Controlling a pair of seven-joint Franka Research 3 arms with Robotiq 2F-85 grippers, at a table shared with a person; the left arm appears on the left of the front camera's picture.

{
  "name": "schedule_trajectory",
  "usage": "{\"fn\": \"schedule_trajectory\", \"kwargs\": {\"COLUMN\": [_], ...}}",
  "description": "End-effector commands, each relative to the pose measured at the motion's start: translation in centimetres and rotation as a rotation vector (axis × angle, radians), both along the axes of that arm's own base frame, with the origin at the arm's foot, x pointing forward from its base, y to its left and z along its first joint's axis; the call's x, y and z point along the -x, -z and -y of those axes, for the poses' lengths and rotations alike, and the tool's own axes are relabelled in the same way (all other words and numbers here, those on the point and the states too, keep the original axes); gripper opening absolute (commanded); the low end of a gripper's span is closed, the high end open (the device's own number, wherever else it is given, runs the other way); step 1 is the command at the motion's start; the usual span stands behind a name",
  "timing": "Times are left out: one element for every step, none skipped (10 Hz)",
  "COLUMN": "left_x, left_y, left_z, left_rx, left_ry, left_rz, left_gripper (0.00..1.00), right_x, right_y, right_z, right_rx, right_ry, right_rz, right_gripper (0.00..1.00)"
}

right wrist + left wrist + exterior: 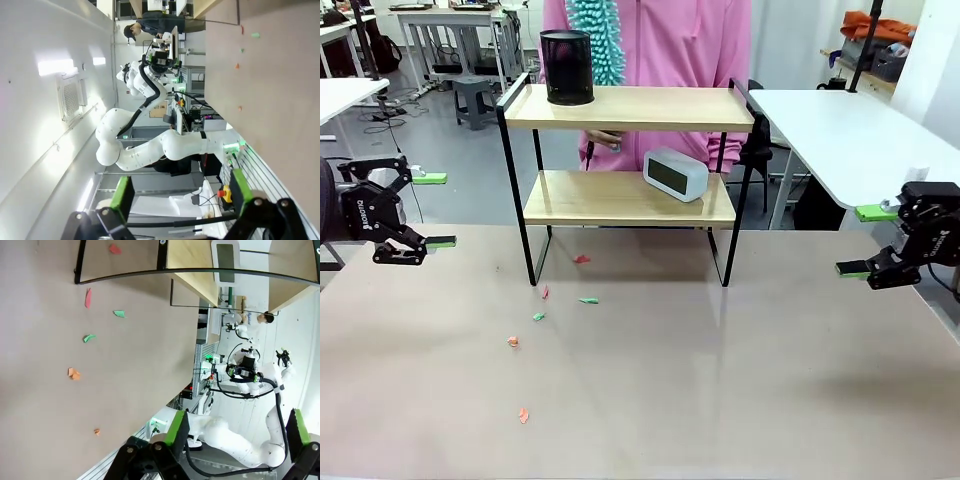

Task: Clean the shelf.
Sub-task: Hand the Duster back to the human.

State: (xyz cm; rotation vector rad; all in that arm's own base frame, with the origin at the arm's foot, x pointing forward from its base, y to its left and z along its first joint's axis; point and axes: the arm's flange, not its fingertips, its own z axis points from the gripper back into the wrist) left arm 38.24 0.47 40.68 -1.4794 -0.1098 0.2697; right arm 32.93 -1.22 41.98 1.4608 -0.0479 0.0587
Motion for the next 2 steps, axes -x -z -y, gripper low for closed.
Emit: {"fn": "schedule_trajectory", "kwargs": {"left_x": [0.23, 0.23], "left_y": [-0.21, -0.21], "left_z": [-0.07, -0.07], "left_rx": [-0.011, -0.011], "left_ry": [0.004, 0.004], "left_rz": [0.004, 0.004], "left_gripper": [1.00, 1.00], "right_x": [0.06, 0.06], "right_y": [-0.39, -0.39], "right_z": [0.02, 0.02], "right_rx": [0.011, 0.011], "right_ry": [-0.012, -0.012], "right_rz": [-0.003, -0.003], "right_gripper": [1.00, 1.00]}}
